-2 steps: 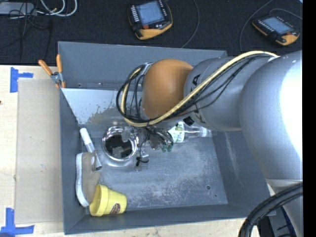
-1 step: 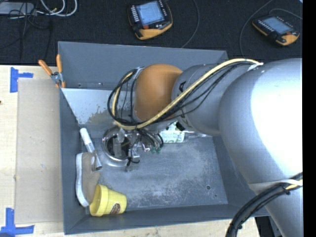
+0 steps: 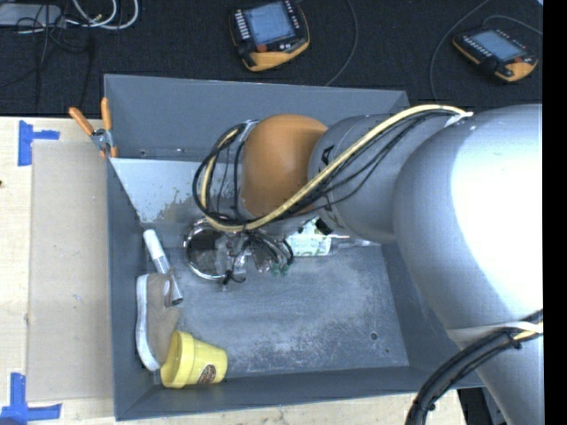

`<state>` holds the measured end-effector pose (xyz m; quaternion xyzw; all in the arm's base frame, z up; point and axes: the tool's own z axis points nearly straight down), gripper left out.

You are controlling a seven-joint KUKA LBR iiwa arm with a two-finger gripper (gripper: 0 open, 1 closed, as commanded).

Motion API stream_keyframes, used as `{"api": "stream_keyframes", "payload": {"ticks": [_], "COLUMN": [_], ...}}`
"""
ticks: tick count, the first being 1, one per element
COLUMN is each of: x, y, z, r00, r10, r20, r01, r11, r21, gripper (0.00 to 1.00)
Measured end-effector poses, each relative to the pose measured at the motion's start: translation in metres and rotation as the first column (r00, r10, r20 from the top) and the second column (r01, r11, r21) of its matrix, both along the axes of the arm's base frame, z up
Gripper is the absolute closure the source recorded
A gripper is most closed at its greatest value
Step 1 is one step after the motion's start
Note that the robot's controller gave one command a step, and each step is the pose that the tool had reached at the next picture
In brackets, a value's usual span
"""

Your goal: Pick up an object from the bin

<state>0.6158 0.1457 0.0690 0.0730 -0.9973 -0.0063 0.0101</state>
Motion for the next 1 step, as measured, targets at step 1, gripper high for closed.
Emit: {"api": "stream_keyframes", "payload": {"ticks": [1], "x": [-0.0084], "y": [0.0036], "z": [0.1523], "r00": [1.000], "r10": [0.020], "r20": [0.007], "r01": [-0.020], "r11": [1.000], "r21": [0.002], "gripper": [1.00]}}
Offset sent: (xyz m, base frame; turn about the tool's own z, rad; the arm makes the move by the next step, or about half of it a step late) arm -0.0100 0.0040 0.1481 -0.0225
